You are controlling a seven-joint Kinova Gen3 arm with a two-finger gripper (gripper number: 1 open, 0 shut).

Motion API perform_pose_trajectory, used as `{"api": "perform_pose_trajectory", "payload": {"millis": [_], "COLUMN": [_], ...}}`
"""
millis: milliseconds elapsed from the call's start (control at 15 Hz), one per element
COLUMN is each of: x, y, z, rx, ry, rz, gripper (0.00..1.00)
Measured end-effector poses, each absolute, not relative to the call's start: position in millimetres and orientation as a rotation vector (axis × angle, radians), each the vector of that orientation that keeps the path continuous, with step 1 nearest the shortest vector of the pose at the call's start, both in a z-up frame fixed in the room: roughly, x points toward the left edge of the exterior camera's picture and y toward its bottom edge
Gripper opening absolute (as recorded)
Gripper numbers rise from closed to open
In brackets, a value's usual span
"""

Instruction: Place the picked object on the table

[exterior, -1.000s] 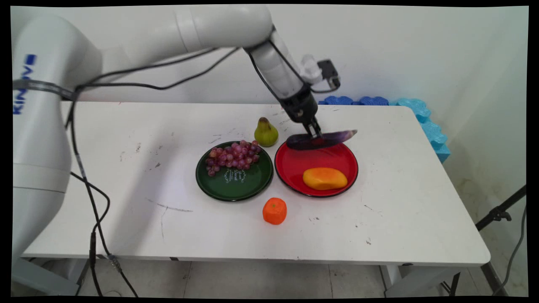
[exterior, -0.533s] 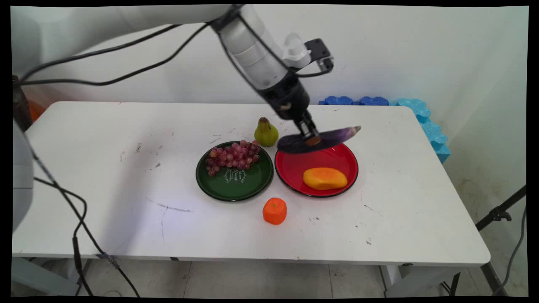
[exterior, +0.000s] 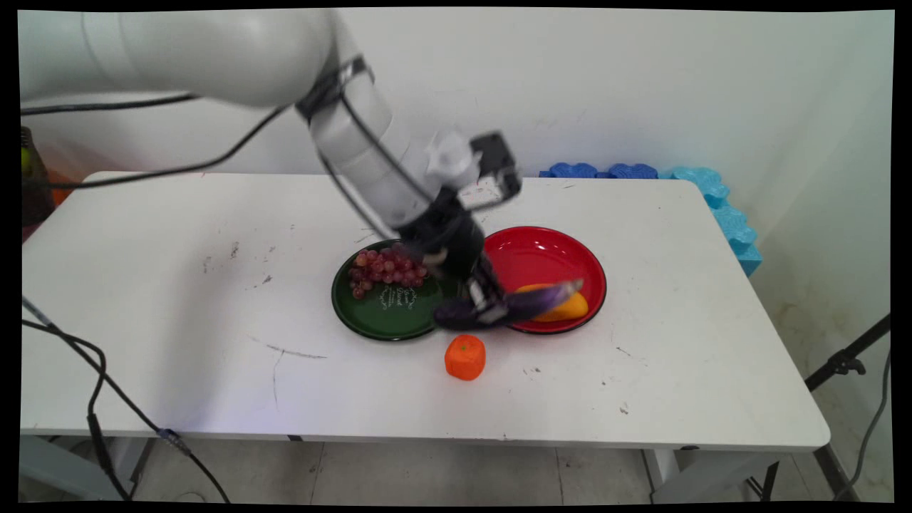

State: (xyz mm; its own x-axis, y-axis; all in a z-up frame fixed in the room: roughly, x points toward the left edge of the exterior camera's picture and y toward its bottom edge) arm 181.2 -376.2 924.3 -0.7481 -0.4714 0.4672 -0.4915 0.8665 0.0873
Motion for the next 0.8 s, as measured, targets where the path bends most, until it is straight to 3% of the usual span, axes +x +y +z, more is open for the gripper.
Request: {"api": "perform_pose_trajectory", "payload": {"millis": [800], "x": [186.7], "y": [-333.0], "z": [820.9], "rx": [0.679], "ry": [-2.552], "rz": [0.029], "gripper": [0.0]}}
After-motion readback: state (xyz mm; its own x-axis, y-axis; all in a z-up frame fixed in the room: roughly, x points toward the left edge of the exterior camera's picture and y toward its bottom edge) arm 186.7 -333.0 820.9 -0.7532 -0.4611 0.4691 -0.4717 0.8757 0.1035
